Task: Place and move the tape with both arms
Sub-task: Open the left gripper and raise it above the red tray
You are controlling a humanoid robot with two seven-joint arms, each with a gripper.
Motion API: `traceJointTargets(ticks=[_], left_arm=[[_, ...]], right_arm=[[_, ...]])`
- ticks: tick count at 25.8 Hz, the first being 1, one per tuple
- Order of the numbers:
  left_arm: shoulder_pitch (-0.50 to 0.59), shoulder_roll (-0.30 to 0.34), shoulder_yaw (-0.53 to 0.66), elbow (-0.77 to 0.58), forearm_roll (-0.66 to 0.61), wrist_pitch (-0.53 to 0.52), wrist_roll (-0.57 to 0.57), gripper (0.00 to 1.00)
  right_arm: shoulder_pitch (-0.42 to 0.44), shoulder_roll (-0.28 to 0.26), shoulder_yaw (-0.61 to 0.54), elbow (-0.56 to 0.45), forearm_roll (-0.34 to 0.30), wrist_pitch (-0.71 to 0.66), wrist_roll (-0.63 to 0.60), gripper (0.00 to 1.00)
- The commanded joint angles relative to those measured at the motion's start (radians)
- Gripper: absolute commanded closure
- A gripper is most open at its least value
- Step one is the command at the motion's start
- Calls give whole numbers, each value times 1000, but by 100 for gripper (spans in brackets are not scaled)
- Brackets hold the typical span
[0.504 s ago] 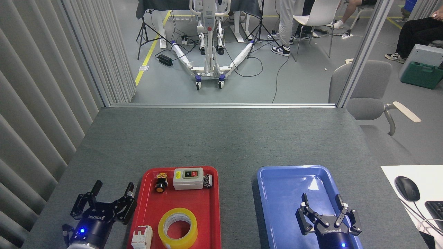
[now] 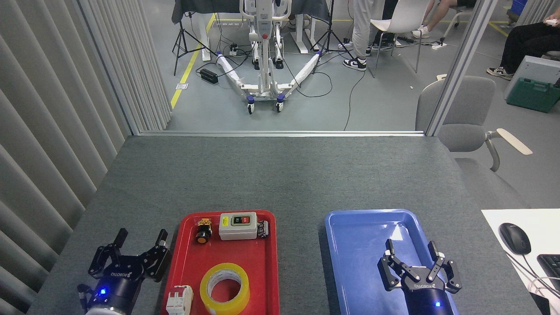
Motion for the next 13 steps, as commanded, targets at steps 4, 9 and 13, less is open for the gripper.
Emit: traceJointTargets(ticks=[4, 9, 13], left_arm=[[-6, 8, -3, -1, 2, -11, -1, 0], [-9, 9, -3, -16, 2, -11, -1, 0], [-1, 12, -3, -85, 3, -8, -3, 0]], right_arm=[[-8, -2, -12, 1, -2, -6, 1, 0], [-8, -2, -26, 1, 0, -6, 1, 0], [-3, -9, -41, 3, -2, -9, 0, 0]])
